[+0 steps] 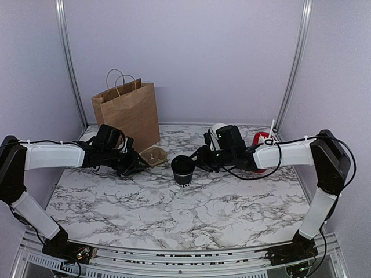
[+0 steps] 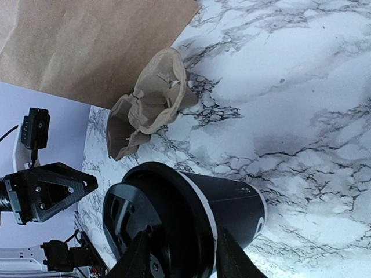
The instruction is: Pack the takeout coffee
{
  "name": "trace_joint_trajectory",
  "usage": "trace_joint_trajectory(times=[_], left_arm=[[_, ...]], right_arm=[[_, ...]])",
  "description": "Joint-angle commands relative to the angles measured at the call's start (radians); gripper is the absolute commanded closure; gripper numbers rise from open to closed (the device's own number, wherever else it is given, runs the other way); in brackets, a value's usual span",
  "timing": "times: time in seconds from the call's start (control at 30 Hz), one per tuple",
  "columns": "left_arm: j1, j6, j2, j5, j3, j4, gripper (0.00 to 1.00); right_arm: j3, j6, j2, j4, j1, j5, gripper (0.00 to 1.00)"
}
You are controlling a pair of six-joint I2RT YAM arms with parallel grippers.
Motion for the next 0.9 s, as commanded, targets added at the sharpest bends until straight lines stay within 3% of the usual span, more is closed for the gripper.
trace_joint_trajectory(times=[0.0,0.27,0.47,0.7,0.87], left_arm=[[-0.02,-0.008,0.025,0.0,0.043,0.021,0.72],[-0.046,-0.014,0.045,-0.006,0.071,0.02,0.72],[-0.072,-0.014,0.064,-0.014,0.106,0.02,0.71],[-0.097,-0.012,0.105,-0.046,0.192,0.01,0.72],[-0.118,0.004,0.147,-0.073,0.294,-0.016,0.72]], right_arm=[[-0.037,0.021,-0.044,0.02,-0.014,0.011,0.6],[-0.043,-0.03,-0.089,-0.047,-0.013,0.059,0.43],[0.023,-0.127,-0.103,-0.18,0.022,0.176,0.37],[0.228,-0.266,-0.056,-0.421,0.145,0.462,0.39],[0.333,-0.321,0.009,-0.476,0.212,0.537,0.51]])
